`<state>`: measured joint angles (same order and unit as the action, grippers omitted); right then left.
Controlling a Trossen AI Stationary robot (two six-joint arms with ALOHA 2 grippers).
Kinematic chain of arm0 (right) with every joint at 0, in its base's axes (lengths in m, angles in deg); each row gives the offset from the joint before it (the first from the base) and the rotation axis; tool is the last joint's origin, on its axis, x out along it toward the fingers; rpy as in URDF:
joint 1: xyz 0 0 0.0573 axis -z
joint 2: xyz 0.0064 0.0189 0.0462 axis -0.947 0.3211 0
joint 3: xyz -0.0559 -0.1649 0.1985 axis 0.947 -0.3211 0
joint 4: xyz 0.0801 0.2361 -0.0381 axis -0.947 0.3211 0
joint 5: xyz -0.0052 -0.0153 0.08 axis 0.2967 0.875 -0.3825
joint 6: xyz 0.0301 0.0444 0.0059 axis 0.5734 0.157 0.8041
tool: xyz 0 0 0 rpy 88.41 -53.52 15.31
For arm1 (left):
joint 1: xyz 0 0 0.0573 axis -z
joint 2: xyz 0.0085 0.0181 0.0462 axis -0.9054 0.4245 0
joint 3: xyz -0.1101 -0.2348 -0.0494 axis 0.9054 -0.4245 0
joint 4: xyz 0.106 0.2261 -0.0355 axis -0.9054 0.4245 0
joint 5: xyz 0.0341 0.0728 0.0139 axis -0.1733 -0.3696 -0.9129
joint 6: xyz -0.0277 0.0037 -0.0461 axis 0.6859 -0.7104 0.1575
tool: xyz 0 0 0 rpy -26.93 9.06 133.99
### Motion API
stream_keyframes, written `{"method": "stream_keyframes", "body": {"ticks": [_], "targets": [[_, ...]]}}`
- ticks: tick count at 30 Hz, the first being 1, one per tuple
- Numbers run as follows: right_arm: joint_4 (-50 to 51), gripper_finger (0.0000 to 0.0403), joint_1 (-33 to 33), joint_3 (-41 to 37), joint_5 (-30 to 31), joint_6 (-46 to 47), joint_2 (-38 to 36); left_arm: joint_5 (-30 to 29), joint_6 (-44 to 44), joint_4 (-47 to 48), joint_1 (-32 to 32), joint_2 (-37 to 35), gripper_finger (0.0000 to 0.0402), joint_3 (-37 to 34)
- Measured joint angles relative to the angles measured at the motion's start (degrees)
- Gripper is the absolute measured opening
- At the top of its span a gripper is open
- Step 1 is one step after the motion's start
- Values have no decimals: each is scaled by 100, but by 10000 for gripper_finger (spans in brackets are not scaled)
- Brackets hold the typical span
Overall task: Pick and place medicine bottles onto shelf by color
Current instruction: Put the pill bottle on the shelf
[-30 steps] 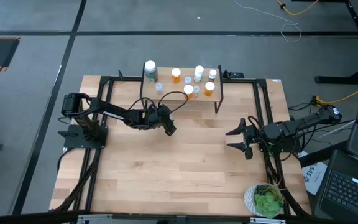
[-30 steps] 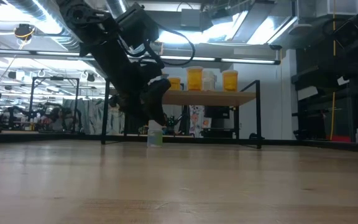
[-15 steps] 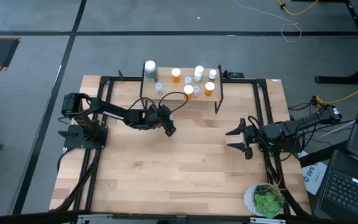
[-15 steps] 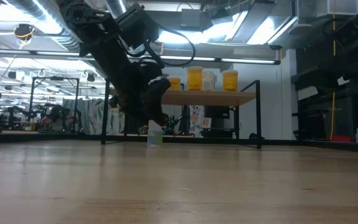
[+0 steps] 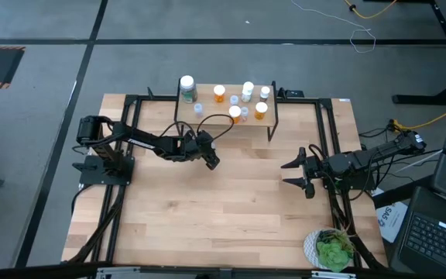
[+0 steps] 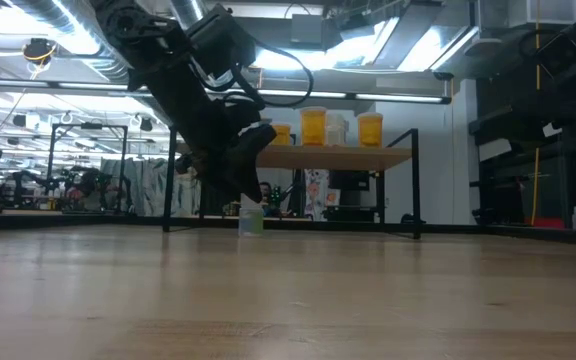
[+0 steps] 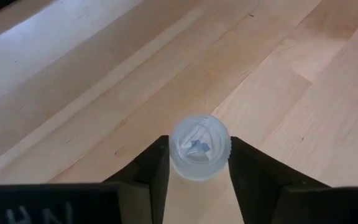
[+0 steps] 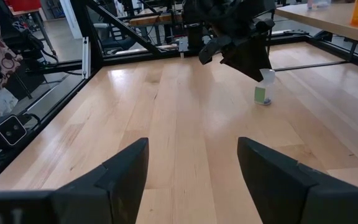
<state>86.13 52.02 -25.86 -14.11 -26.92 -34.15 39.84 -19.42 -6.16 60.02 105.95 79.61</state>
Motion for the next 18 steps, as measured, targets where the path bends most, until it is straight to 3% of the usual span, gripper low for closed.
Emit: {"method": "stream_keyframes", "body": {"ticks": [7, 13, 18], "targets": [[0, 248, 0, -2, 0, 37, 0, 200, -26, 9, 0, 0, 153, 0], [0, 248, 0, -2, -2, 17, 0, 1290, -177, 57, 65, 4, 171, -4], [0, 248, 0, -2, -1, 13, 0, 1370, -179, -13, 168, 4, 173, -4]]}}
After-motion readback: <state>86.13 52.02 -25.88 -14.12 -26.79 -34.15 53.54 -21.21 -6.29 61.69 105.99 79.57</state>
